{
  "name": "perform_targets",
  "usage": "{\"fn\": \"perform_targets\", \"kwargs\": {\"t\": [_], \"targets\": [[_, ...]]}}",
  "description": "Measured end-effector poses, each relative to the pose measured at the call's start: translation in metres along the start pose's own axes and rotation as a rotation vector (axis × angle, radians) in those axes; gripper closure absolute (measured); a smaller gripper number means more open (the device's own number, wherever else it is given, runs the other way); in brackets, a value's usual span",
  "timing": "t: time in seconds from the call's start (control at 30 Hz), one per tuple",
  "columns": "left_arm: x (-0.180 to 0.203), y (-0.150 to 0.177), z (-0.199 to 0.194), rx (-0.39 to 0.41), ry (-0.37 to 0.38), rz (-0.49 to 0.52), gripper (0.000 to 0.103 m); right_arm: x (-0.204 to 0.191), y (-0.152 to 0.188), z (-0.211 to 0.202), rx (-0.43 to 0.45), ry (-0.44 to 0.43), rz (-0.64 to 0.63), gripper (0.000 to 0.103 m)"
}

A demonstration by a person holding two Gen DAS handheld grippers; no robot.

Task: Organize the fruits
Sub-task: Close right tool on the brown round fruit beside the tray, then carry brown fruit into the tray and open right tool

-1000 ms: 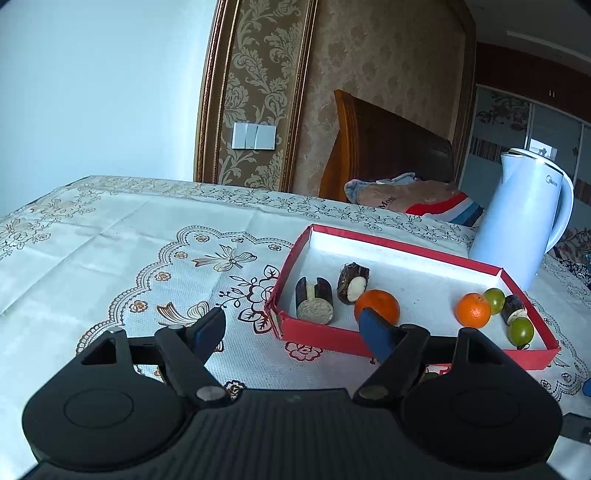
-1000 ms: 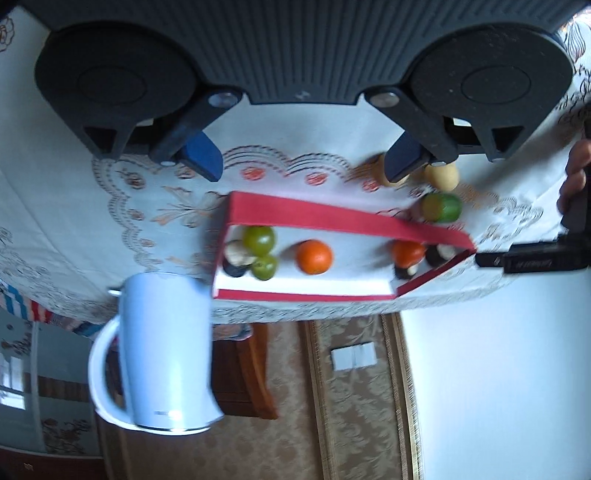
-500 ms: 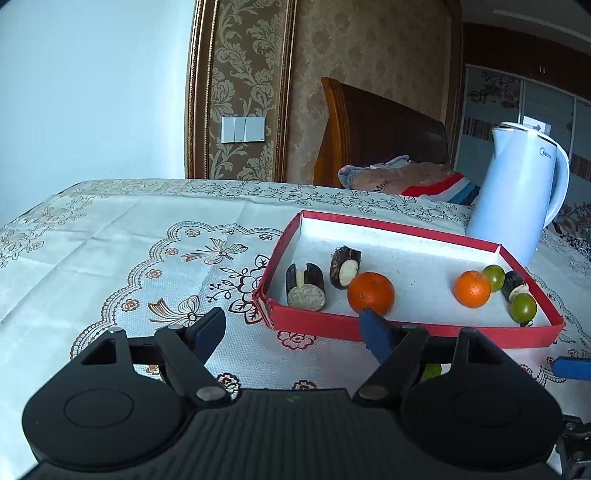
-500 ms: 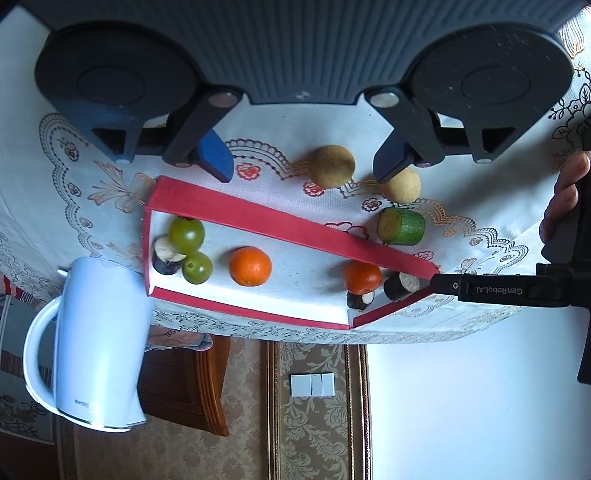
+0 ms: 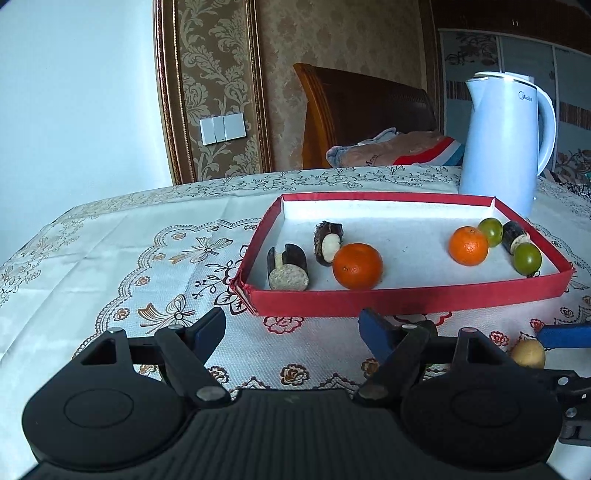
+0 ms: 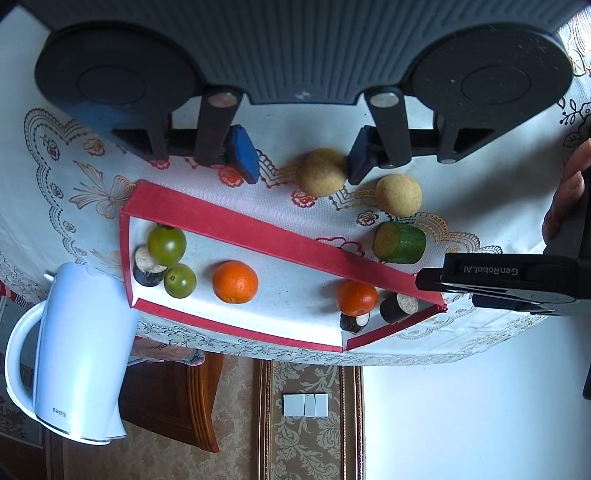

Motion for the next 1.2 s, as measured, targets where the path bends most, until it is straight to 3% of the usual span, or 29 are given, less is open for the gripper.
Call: {"fn": "perform_targets", "kwargs": {"t": [0.1,0.17,0.7,1.0,1.2], "targets": [[0.001,0.002,0.001,-0.006,-0.010,0.012,0.024,0.000,0.000,-0.003,0.016,0.019,-0.002,0.073],[0.001,0.003,0.003,-0.014,-0.019,0.015,0.024,0.002,0.001,-0.006,0.023,0.020,0.007,0.074],[-0.004,-0.002,0.001,-0.016,-0.019,-0.023,0.024,0.024,0.020,-0.023,0.048,0.015,0.144,0.075],[-0.008,-0.001,0.005,-0.029,-0.045,-0.034,0.024,0.025,0.019,-0.026,0.061,0.032,0.145,0.075],[-0.007,-0.001,0.005,-0.032,-0.047,-0.030,0.024,0.035,0.012,-0.030,0.082,0.106,0.139,0.075]]}}
Point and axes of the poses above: each gripper's, at about its wrist camera, not at the fingertips, and z roughly the way its jaws point, x to its right, y to its underside, the point moved 5 cm from there along z, roughly the way its jaws point, and after that the axes turned 15 degrees about -z, right-handed, at the moved point
